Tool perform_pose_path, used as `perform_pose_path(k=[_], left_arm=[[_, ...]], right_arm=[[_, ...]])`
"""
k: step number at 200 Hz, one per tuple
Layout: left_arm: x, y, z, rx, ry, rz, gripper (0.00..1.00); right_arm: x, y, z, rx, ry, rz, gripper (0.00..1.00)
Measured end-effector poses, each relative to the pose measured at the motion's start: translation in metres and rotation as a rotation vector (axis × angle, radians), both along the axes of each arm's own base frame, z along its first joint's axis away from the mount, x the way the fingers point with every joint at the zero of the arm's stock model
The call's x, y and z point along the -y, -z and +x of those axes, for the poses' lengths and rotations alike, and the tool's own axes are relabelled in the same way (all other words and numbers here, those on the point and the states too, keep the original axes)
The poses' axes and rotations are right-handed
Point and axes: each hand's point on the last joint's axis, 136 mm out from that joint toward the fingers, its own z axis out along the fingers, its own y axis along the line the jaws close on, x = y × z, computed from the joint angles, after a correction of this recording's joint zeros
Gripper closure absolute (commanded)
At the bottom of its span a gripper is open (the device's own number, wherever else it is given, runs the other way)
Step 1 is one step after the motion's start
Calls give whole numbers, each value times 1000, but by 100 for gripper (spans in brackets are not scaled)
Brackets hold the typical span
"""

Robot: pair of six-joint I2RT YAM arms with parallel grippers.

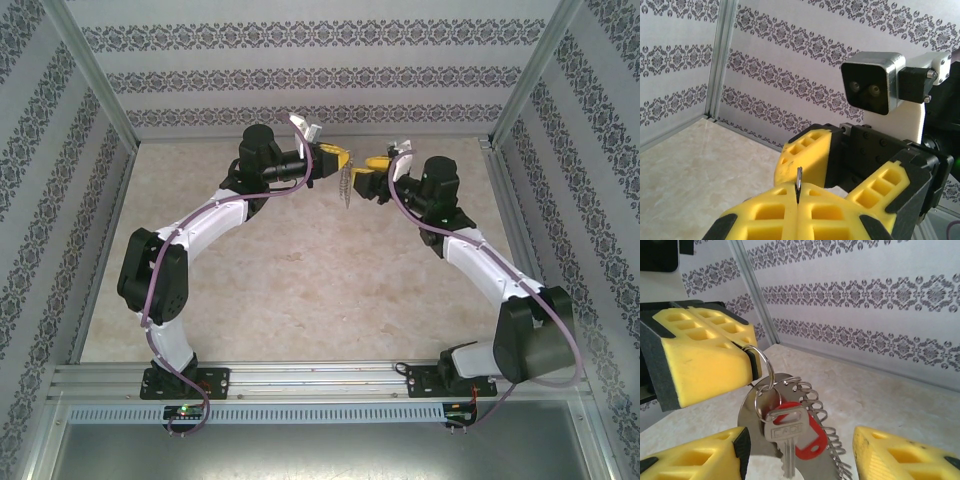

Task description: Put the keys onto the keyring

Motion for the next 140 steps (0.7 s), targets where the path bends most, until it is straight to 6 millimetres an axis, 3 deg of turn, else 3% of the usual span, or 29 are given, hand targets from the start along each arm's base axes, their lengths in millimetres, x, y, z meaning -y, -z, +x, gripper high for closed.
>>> perform_pose_path(k=[38, 80, 140], left_arm=[[1, 1, 0, -5, 2, 3, 100], [1, 1, 0, -6, 1, 4, 100], [1, 3, -1, -2, 3, 15, 100]], right_arm=[[-8, 9, 10, -25, -22, 2, 45], [-13, 8, 14, -30, -48, 15, 60], [-3, 4, 17, -15, -40, 23, 74]])
